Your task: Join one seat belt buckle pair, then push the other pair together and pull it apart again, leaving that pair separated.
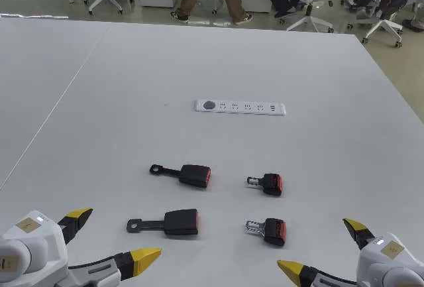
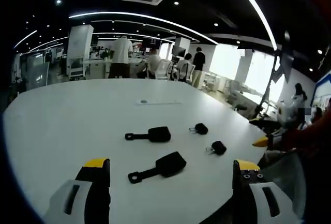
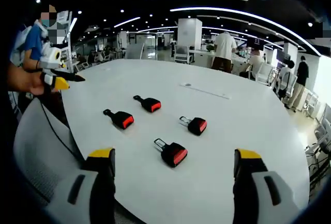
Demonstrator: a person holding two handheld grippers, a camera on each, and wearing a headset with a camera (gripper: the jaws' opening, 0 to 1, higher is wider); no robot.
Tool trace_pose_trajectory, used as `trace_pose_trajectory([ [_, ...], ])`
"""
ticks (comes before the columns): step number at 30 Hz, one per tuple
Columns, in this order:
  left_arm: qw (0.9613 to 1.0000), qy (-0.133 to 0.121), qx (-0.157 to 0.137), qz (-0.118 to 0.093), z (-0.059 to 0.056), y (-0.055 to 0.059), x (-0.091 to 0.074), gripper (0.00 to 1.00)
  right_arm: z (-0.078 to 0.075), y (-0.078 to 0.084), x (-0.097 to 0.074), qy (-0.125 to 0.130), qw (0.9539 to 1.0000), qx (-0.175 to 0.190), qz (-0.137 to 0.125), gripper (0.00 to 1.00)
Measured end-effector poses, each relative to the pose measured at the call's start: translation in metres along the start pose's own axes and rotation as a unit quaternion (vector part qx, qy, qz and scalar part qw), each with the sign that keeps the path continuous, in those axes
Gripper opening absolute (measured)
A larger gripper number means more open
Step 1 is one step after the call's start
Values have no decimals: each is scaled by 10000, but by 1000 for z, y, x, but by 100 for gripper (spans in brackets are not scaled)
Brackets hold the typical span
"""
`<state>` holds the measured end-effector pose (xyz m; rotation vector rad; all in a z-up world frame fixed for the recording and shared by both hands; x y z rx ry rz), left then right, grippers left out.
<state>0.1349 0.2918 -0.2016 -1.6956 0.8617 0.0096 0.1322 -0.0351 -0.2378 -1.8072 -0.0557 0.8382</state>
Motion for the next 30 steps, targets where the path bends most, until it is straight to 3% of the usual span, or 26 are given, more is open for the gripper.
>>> trace_pose_trajectory([
  [30, 10000, -66, 54, -9, 3, -3, 3, 100, -1, 5, 3, -14, 10000, 28, 62, 97],
])
Point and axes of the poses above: the centre of the closed fingertips' face, and the gripper's own axes: x roughly forward along the fingers, z roughly to its left, y roughly out of its underside, the point moved 2 cm from there along -x, roughly backward along the fingers, and after that the axes turned 8 degrees about -x, right-handed, at the moved point
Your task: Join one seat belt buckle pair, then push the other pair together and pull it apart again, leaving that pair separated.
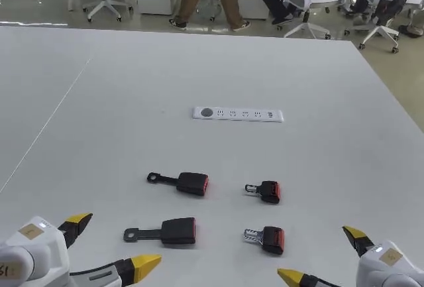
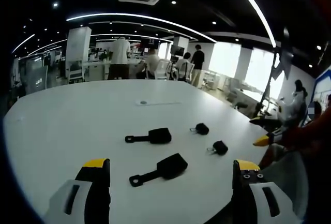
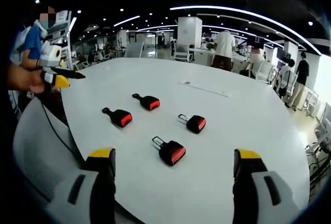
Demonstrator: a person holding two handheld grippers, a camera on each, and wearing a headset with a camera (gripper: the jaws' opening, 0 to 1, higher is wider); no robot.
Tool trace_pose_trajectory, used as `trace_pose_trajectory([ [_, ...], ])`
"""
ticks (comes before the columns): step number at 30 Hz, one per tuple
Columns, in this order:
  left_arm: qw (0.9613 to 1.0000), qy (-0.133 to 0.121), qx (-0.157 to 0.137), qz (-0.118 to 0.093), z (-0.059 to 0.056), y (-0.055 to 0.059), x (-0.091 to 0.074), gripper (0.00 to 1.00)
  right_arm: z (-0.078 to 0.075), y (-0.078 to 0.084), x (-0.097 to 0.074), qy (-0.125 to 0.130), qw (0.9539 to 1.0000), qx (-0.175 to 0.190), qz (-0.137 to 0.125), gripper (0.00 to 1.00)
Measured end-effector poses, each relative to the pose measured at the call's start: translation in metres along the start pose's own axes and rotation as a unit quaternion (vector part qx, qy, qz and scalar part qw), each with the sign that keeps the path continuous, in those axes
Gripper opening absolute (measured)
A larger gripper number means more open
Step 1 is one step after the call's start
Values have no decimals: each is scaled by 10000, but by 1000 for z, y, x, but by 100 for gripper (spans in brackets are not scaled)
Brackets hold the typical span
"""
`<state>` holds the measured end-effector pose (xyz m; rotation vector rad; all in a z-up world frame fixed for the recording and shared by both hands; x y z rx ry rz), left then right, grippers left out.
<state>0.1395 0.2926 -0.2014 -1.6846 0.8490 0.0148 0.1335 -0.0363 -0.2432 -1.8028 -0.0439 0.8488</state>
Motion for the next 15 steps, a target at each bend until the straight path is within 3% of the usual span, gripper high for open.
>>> trace_pose_trajectory([
  [15, 10000, 1, -4, 1, 1, 1, 0, 100, 0, 0, 1, -20, 10000, 8, 5, 97],
])
Point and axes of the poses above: the centre of the closed fingertips' face, and the gripper's own axes: x roughly forward along the fingers, z roughly to its left, y roughly out of its underside, the point moved 2 cm from there along -x, roughly backward along the fingers, and after that the axes turned 8 degrees about -x, right-handed, at the moved point
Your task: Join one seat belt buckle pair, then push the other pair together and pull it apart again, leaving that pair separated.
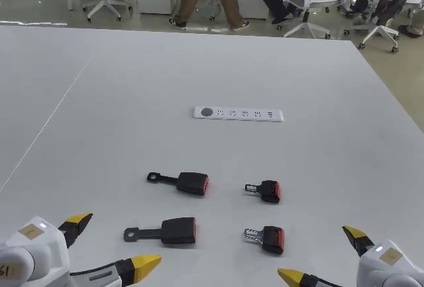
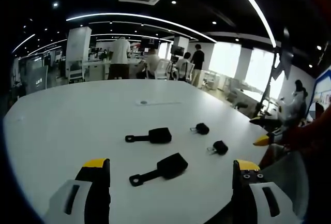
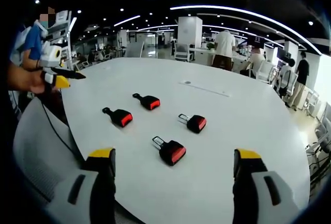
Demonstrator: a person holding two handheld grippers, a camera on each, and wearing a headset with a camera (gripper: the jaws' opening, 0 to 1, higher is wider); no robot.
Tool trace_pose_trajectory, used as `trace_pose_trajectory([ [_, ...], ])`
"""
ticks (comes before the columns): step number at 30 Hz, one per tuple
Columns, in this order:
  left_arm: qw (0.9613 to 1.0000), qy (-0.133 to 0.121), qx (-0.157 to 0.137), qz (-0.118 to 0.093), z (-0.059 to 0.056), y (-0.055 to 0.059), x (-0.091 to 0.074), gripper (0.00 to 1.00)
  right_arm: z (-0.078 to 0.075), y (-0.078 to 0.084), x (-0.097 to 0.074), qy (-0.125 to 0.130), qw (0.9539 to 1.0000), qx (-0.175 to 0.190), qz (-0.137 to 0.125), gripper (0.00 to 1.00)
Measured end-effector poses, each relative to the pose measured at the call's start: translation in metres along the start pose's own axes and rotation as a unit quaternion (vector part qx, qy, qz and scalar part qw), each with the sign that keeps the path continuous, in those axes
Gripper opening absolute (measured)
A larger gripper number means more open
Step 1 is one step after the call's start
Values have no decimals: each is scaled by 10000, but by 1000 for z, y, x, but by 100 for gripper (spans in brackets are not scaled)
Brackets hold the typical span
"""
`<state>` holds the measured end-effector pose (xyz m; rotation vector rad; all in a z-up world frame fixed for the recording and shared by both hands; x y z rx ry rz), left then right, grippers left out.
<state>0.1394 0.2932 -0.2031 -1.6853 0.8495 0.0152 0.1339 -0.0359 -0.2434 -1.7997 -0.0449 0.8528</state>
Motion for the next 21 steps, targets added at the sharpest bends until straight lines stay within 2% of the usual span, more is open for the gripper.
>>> trace_pose_trajectory([
  [21, 9999, 13, 58, 139, -1, 6, 0, 100, 2, 4, 1, -84, 10000, 13, 42, 96],
])
Point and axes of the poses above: the centre of the closed fingertips' face, and the gripper's own axes: x roughly forward along the fingers, z roughly to its left, y roughly out of its underside, the point moved 2 cm from there along -x, roughly backward along the fingers, and after that the axes turned 8 degrees about -x, right-handed, at the moved point
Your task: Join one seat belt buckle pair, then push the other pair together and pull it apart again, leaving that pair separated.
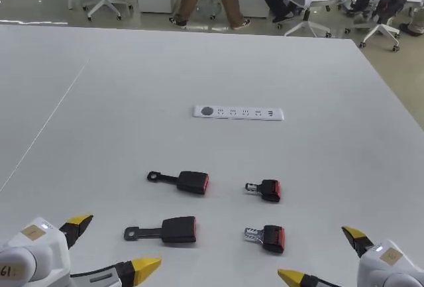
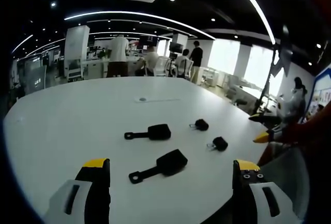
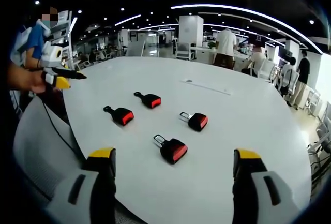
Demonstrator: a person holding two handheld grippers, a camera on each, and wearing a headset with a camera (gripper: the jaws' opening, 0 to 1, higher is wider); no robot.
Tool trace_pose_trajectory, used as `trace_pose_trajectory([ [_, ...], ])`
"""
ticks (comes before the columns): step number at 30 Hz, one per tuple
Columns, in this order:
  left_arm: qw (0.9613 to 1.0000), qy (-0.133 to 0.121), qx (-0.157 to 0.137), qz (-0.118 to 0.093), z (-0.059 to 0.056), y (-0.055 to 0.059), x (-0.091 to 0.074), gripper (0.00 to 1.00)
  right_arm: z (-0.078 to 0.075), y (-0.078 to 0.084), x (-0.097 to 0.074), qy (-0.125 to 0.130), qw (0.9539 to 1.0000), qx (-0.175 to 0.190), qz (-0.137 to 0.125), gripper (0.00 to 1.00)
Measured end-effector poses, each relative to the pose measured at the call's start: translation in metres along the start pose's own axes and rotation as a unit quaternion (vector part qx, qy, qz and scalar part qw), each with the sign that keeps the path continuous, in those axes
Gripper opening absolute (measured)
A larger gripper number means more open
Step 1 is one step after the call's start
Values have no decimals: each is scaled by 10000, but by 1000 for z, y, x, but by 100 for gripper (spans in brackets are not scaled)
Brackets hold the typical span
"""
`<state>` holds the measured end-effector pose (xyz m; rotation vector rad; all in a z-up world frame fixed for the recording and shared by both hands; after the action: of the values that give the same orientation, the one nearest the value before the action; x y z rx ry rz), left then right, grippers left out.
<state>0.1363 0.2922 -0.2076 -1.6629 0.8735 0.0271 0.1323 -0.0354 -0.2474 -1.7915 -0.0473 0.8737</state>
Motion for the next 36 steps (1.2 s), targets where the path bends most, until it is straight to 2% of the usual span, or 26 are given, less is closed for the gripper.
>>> trace_pose_trajectory([
  [19, 9998, 118, 100, 112, -1, 4, 8, 100, 0, 2, 5, -133, 9999, -36, 81, 96],
  [25, 9995, 149, 166, 223, 0, 8, 11, 100, 1, 3, 9, -207, 9997, -52, 118, 95],
  [29, 9993, 201, 272, 166, 0, 6, 14, 99, 2, 2, 13, -288, 9994, -101, 142, 94],
  [31, 9991, 211, 257, 256, 2, 8, 17, 99, 2, 1, 16, -331, 9993, -121, 156, 94],
  [36, 9985, 321, 318, 298, 1, 8, 21, 97, 4, 1, 23, -490, 9983, -232, 218, 92],
])
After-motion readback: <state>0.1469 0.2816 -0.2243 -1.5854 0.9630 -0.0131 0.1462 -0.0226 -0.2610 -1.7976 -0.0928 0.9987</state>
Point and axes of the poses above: the centre of the closed fingertips' face, and the gripper's own axes: x roughly forward along the fingers, z roughly to its left, y roughly out of its underside, the point moved 2 cm from there along -x, roughly backward along the fingers, and after that the axes turned 8 degrees about -x, right-handed, at the moved point
